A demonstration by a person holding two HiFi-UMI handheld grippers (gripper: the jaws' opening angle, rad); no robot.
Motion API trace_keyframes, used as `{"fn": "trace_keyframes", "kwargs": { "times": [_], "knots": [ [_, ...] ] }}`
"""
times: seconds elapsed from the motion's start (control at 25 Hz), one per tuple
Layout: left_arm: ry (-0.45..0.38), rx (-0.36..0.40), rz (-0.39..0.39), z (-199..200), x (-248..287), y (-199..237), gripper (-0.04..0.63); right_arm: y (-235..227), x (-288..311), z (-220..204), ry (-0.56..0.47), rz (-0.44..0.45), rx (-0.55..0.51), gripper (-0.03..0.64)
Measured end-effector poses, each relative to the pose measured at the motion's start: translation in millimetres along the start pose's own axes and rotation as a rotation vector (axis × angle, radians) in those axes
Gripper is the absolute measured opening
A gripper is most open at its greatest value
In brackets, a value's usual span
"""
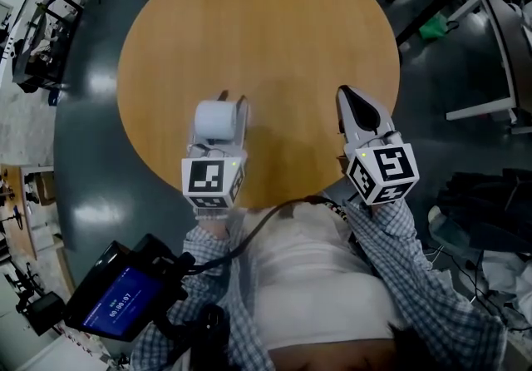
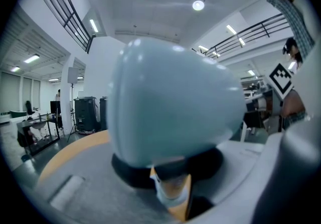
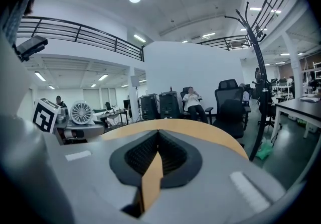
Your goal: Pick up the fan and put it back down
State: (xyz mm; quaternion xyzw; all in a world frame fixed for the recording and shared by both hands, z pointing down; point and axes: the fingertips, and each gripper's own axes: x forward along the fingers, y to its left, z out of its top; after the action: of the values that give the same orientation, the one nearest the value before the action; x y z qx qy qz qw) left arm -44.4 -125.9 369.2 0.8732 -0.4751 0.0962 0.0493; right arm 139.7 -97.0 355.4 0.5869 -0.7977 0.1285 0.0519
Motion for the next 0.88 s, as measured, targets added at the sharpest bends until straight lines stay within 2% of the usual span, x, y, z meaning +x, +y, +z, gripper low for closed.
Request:
{"fn": "trace_keyframes", "kwargs": {
  "times": [0.56, 0.88],
  "knots": [
    [-0.001, 0.004, 0.009, 0, -3, 5, 0.126, 0, -10, -4, 0.018, -0.015, 0.006, 0.003],
    [0.012, -0.020, 0.006, 0, -8, 0, 0.126, 3, -27, -2, 0.054, -0.021, 0.005, 0.003]
  ]
}}
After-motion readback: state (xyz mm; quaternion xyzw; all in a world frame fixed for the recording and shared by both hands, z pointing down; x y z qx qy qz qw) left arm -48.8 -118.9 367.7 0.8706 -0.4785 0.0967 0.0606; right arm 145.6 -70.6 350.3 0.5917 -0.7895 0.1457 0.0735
